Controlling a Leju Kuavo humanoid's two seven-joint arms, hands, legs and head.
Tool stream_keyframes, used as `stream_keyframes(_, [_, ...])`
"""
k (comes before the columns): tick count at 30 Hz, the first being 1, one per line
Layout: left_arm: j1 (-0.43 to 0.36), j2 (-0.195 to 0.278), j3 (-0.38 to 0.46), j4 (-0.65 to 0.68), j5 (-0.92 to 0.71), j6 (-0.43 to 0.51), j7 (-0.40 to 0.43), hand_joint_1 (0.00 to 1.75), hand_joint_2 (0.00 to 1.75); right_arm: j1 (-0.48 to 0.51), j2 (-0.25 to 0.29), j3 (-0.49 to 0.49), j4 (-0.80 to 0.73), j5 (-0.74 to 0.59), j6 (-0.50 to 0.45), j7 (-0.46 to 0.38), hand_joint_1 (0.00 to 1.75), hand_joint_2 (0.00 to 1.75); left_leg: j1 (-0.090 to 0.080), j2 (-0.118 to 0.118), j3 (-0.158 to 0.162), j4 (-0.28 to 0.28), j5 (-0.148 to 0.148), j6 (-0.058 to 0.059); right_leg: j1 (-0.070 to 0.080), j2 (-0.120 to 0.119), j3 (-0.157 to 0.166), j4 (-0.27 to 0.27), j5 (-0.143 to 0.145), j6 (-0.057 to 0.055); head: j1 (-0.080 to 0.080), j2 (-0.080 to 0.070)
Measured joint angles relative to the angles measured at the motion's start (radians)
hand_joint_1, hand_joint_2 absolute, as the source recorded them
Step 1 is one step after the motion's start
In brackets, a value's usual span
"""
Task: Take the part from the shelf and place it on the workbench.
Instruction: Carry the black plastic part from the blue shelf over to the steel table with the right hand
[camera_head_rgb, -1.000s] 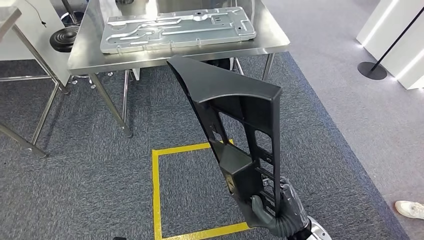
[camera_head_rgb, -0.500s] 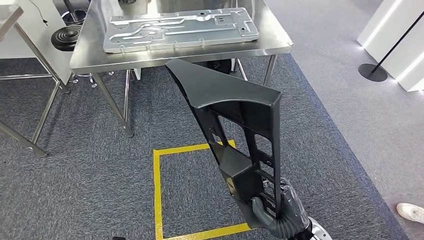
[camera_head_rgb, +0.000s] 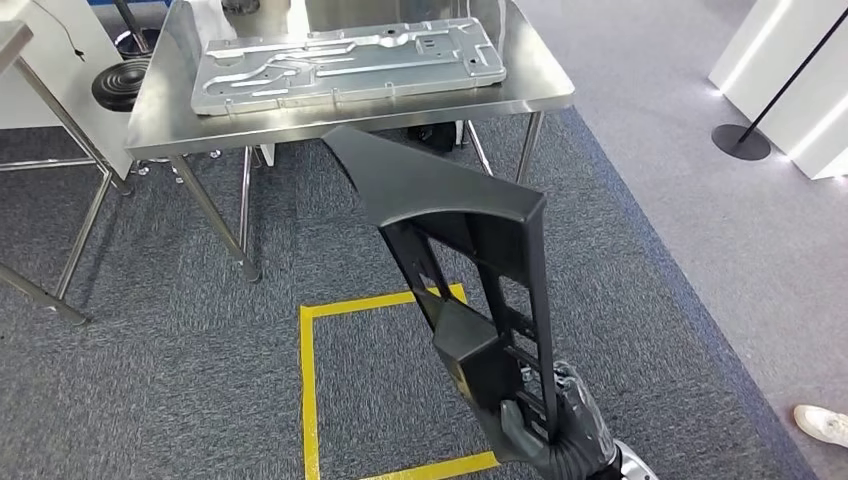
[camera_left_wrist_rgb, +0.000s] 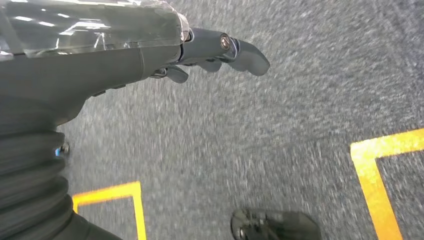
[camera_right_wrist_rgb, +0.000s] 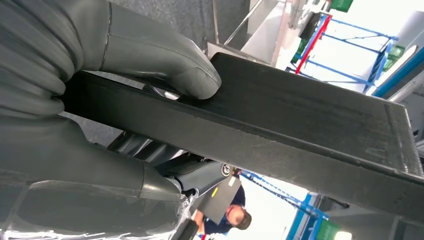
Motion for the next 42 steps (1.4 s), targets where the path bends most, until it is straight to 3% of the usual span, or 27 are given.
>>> stream_keyframes(3, [0.002,0.0,0.0,0.0,-0.004,0.001,0.0,0.0,1.75,0.011,0.002,0.006,-0.012,0.003,-0.004,0.005,1.75,1.75,-0.001,-0.001,0.005,-0.012,-0.005,0.016,0.0,-0.001,0.002,0.0,-0.005,0.015,0.0,0.0])
stream_keyframes(5, [0.001,0.001,0.0,0.0,-0.004,0.002,-0.006,0.0,1.75,0.018,0.002,0.006,-0.019,0.0,-0.007,0.006,1.75,1.75,0.003,-0.001,0.014,-0.022,-0.004,0.027,-0.003,-0.002,-0.014,0.042,-0.031,0.026,0.0,0.0])
stream_keyframes(6, [0.0,0.001,0.0,0.0,-0.004,0.003,-0.011,0.0,1.75,0.02,0.002,0.006,-0.022,-0.002,-0.007,0.006,1.75,1.75,0.004,0.0,0.018,-0.024,-0.005,0.031,-0.005,-0.002,-0.04,0.095,-0.056,0.031,0.0,0.0])
stream_keyframes(8, [0.0,0.001,0.0,0.0,-0.003,0.005,-0.02,0.0,1.75,0.024,0.001,0.006,-0.023,-0.008,-0.006,0.003,1.75,1.75,0.004,0.001,0.021,-0.025,-0.009,0.035,-0.01,-0.002,-0.121,0.237,-0.11,0.039,0.0,0.0])
stream_keyframes(9, [0.0,0.001,0.0,0.0,-0.001,0.007,-0.024,0.0,1.75,0.026,0.001,0.006,-0.022,-0.012,-0.004,0.001,1.75,1.75,0.004,0.001,0.024,-0.025,-0.012,0.035,-0.012,-0.002,-0.155,0.287,-0.118,0.042,0.0,0.0])
stream_keyframes(10, [0.001,0.001,0.0,0.0,0.002,0.009,-0.027,0.0,1.75,0.028,0.0,0.006,-0.02,-0.017,0.0,-0.002,1.75,1.75,0.004,0.0,0.028,-0.025,-0.016,0.035,-0.014,-0.003,-0.17,0.299,-0.105,0.043,0.0,0.0])
stream_keyframes(11, [0.001,0.001,0.001,0.0,0.004,0.011,-0.03,0.0,1.75,0.027,-0.001,0.006,-0.017,-0.021,0.003,-0.006,1.75,1.75,0.004,0.0,0.034,-0.024,-0.02,0.033,-0.015,-0.003,-0.164,0.269,-0.071,0.042,0.0,0.0])
stream_keyframes(13, [0.001,0.0,0.001,0.0,0.009,0.014,-0.032,0.0,1.75,0.024,-0.004,0.006,-0.012,-0.029,0.008,-0.014,1.75,1.75,0.003,-0.002,0.048,-0.025,-0.03,0.028,-0.015,-0.005,-0.106,0.127,0.014,0.036,0.0,0.0])
stream_keyframes(15, [0.0,0.0,0.001,0.0,0.014,0.016,-0.032,0.0,1.75,0.02,-0.006,0.006,-0.007,-0.035,0.01,-0.019,1.75,1.75,0.001,-0.003,0.053,-0.025,-0.039,0.018,-0.008,-0.007,-0.064,0.027,0.049,0.026,0.0,0.0])
stream_keyframes(17, [0.0,-0.001,0.001,0.0,0.016,0.017,-0.031,0.0,1.75,0.017,-0.009,0.006,-0.003,-0.039,0.01,-0.023,1.75,1.75,0.001,-0.002,0.054,-0.028,-0.045,0.006,-0.002,-0.005,-0.059,0.009,0.043,0.016,0.0,0.0])
stream_keyframes(20, [-0.001,-0.001,0.002,0.0,0.017,0.018,-0.027,0.0,1.75,0.013,-0.012,0.006,0.0,-0.041,0.01,-0.027,1.75,1.75,0.002,-0.001,0.051,0.002,-0.069,-0.007,-0.009,-0.004,-0.042,-0.007,0.042,-0.002,0.0,0.0])
stream_keyframes(21, [-0.002,-0.001,0.003,0.0,0.017,0.019,-0.025,0.0,1.75,0.01,-0.012,0.007,0.002,-0.042,0.01,-0.027,1.75,1.75,0.002,-0.001,0.031,0.05,-0.093,-0.01,-0.012,-0.005,-0.034,-0.012,0.04,-0.008,0.0,0.0])
stream_keyframes(23, [0.0,-0.001,0.004,0.0,0.017,0.019,-0.02,0.0,1.75,0.006,-0.013,0.007,0.008,-0.043,0.01,-0.029,1.75,1.75,0.003,-0.001,-0.045,0.188,-0.148,-0.014,-0.009,-0.006,-0.024,-0.013,0.032,-0.015,0.0,0.0])
stream_keyframes(24, [0.002,0.0,0.006,0.0,0.017,0.019,-0.018,0.0,1.75,0.005,-0.013,0.007,0.012,-0.043,0.01,-0.029,1.75,1.75,0.003,-0.001,-0.081,0.243,-0.159,-0.015,-0.008,-0.006,-0.019,-0.013,0.027,-0.016,0.0,0.0])
stream_keyframes(25, [0.004,0.0,0.008,0.0,0.018,0.019,-0.016,0.0,1.75,0.005,-0.014,0.008,0.015,-0.043,0.01,-0.029,1.75,1.75,0.003,-0.001,-0.103,0.265,-0.15,-0.016,-0.007,-0.004,-0.013,-0.012,0.021,-0.016,0.0,0.0])
stream_keyframes(26, [0.005,0.0,0.01,0.0,0.018,0.019,-0.014,0.0,1.75,0.005,-0.014,0.008,0.019,-0.044,0.01,-0.029,1.75,1.75,0.003,-0.001,-0.105,0.246,-0.119,-0.015,-0.007,-0.003,-0.005,-0.012,0.015,-0.015,0.0,0.0])
stream_keyframes(28, [0.007,0.0,0.013,0.0,0.019,0.019,-0.012,0.0,1.75,0.004,-0.014,0.008,0.025,-0.046,0.01,-0.032,1.75,1.75,0.003,-0.001,-0.065,0.121,-0.029,-0.01,-0.007,-0.001,0.015,-0.01,-0.001,-0.011,0.0,0.0])
stream_keyframes(30, [0.006,0.0,0.016,0.0,0.02,0.019,-0.012,0.0,1.75,-0.001,-0.015,0.01,0.03,-0.05,0.008,-0.036,1.75,1.75,-0.001,-0.002,-0.023,0.018,0.016,-0.002,-0.003,0.001,0.027,-0.006,-0.015,-0.002,0.0,0.0])
stream_keyframes(35, [0.004,0.0,0.019,0.0,0.025,0.02,-0.021,0.0,1.75,-0.011,-0.022,0.015,0.04,-0.052,-0.004,-0.042,1.75,1.75,-0.001,-0.004,-0.004,-0.015,0.011,0.023,-0.005,0.001,0.024,0.015,-0.04,0.027,0.0,0.0])
stream_keyframes(37, [0.002,0.0,0.02,0.0,0.025,0.02,-0.026,0.0,1.75,-0.013,-0.025,0.016,0.041,-0.052,-0.011,-0.043,1.75,1.75,0.002,-0.004,0.005,-0.023,0.009,0.031,-0.009,-0.001,-0.027,0.114,-0.084,0.037,0.0,0.0])
stream_keyframes(39, [0.002,0.0,0.02,0.0,0.025,0.019,-0.028,0.0,1.75,-0.012,-0.028,0.016,0.044,-0.052,-0.014,-0.044,1.75,1.75,0.002,-0.004,0.01,-0.023,0.003,0.034,-0.013,-0.002,-0.112,0.248,-0.125,0.044,0.0,0.0])
stream_keyframes(40, [0.002,0.0,0.02,0.0,0.025,0.019,-0.029,0.0,1.75,-0.011,-0.03,0.017,0.046,-0.052,-0.015,-0.044,1.75,1.75,0.002,-0.004,0.014,-0.022,-0.002,0.034,-0.015,-0.002,-0.141,0.281,-0.121,0.047,0.0,0.0])
stream_keyframes(41, [0.003,0.0,0.02,0.0,0.025,0.019,-0.029,0.0,1.75,-0.011,-0.031,0.018,0.048,-0.052,-0.015,-0.044,1.75,1.75,0.002,-0.005,0.02,-0.022,-0.007,0.033,-0.017,-0.002,-0.151,0.275,-0.097,0.047,0.0,0.0])
stream_keyframes(42, [0.003,0.0,0.02,0.0,0.025,0.019,-0.029,0.0,1.75,-0.011,-0.032,0.018,0.049,-0.052,-0.015,-0.044,1.75,1.75,0.002,-0.006,0.028,-0.022,-0.013,0.031,-0.019,-0.003,-0.14,0.229,-0.054,0.047,0.0,0.0])
